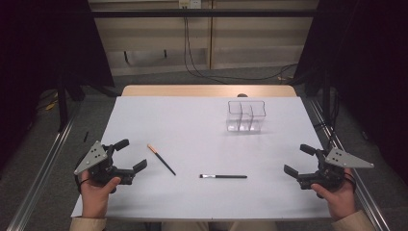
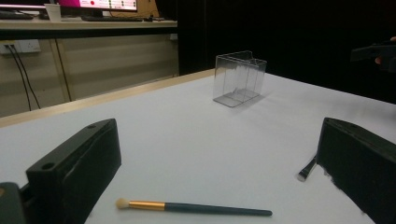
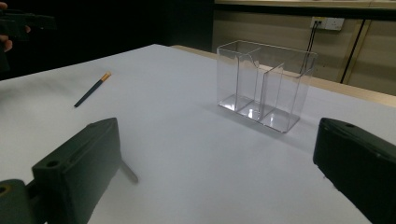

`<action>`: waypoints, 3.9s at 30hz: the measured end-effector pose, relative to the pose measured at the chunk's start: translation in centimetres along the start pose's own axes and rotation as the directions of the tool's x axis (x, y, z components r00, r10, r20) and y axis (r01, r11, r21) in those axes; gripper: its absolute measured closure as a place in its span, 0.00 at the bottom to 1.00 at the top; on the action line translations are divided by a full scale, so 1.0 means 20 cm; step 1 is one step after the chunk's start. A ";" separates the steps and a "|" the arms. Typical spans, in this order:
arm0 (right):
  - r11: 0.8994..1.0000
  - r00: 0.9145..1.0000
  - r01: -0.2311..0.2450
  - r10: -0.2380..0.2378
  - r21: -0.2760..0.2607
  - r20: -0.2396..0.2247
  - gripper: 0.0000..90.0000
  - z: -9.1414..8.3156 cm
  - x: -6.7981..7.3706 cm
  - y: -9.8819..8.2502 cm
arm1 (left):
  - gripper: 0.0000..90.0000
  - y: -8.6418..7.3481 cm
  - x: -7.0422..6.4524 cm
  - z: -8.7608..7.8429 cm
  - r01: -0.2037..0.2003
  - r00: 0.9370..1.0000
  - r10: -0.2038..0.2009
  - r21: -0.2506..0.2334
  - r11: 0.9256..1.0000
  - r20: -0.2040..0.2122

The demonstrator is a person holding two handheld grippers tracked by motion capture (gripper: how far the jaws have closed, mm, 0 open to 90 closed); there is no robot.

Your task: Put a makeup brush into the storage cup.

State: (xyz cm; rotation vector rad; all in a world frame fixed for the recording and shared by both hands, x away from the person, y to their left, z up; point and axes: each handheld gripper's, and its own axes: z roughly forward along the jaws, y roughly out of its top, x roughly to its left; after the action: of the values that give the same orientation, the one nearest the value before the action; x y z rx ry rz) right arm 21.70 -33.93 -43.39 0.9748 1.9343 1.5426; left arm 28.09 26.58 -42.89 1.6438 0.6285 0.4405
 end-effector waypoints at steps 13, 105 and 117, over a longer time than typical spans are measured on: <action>1.000 1.000 0.012 -0.012 0.009 -0.006 0.01 0.00 0.01 0.00 | 0.00 0.03 -0.01 0.03 0.012 1.000 -0.012 -0.017 1.000 -0.006; 0.999 0.997 0.034 -0.032 0.025 -0.064 0.01 0.06 0.03 0.00 | 0.00 0.09 0.08 0.47 0.174 0.980 -0.119 0.406 0.897 -0.157; 0.999 0.997 0.036 -0.034 0.027 -0.066 0.01 0.06 0.03 0.00 | 0.00 0.11 0.10 0.51 0.280 0.959 -0.185 0.595 0.753 -0.216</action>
State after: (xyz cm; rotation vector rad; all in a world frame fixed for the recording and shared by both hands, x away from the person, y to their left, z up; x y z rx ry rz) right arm 22.20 -32.69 -43.72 0.9075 2.0123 1.5502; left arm 36.19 19.81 -42.61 2.1314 1.1703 0.1649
